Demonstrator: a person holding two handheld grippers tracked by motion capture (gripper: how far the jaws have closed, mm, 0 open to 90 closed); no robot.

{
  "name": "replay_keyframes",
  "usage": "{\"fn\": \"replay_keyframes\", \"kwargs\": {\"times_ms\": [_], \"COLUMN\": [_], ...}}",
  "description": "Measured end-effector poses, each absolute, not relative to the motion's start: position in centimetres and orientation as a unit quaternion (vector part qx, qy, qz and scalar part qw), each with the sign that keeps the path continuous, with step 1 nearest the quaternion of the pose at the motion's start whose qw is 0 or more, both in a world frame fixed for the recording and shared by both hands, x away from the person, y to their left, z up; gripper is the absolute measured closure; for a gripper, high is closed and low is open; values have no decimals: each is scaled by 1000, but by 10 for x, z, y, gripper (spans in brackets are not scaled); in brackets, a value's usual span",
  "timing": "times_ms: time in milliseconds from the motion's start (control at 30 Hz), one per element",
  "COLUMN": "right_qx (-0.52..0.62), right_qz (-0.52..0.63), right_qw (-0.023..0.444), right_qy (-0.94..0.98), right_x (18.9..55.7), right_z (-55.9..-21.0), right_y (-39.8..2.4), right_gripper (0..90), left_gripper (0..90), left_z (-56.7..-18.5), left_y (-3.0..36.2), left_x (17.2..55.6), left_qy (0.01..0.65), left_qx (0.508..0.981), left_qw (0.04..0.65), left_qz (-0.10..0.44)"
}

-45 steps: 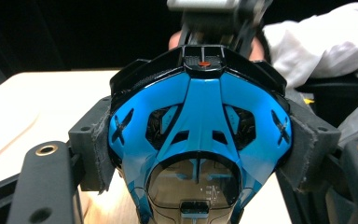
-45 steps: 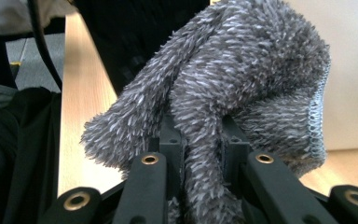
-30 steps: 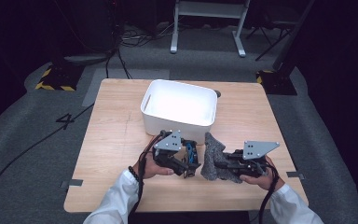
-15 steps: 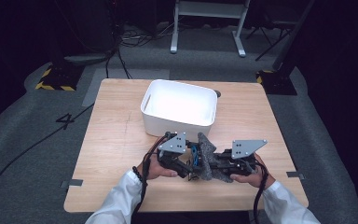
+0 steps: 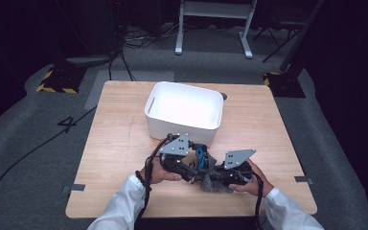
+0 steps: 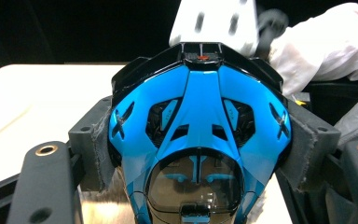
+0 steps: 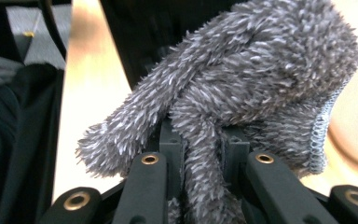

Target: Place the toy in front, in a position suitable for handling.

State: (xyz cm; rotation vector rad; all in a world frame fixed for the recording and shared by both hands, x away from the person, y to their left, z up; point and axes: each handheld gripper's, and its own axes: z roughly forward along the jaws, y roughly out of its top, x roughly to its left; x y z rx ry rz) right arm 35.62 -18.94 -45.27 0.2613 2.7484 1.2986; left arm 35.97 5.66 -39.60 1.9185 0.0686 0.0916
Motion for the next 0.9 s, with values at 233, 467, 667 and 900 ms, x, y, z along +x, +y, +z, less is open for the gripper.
{"fn": "replay_keyframes", "kwargs": {"times_ms": [233, 467, 667, 900], "right_qx": [93, 84, 59, 11], "right_qz": [386, 392, 426, 427], "right_qw": [45, 32, 13, -14], "right_qy": [917, 916, 903, 904], "right_x": [358, 356, 350, 341], "right_z": [-470, -474, -471, -471], "right_y": [-187, -185, -186, -179], "right_gripper": [764, 763, 762, 763], "left_gripper": [256, 256, 256, 257], "left_z": [-387, -381, -386, -387], "left_y": [60, 61, 59, 62], "left_x": [357, 356, 358, 362], "left_qy": [23, 21, 29, 41], "left_qx": [804, 796, 804, 800], "left_qw": [593, 603, 592, 597], "left_qz": [38, 40, 45, 50]}}
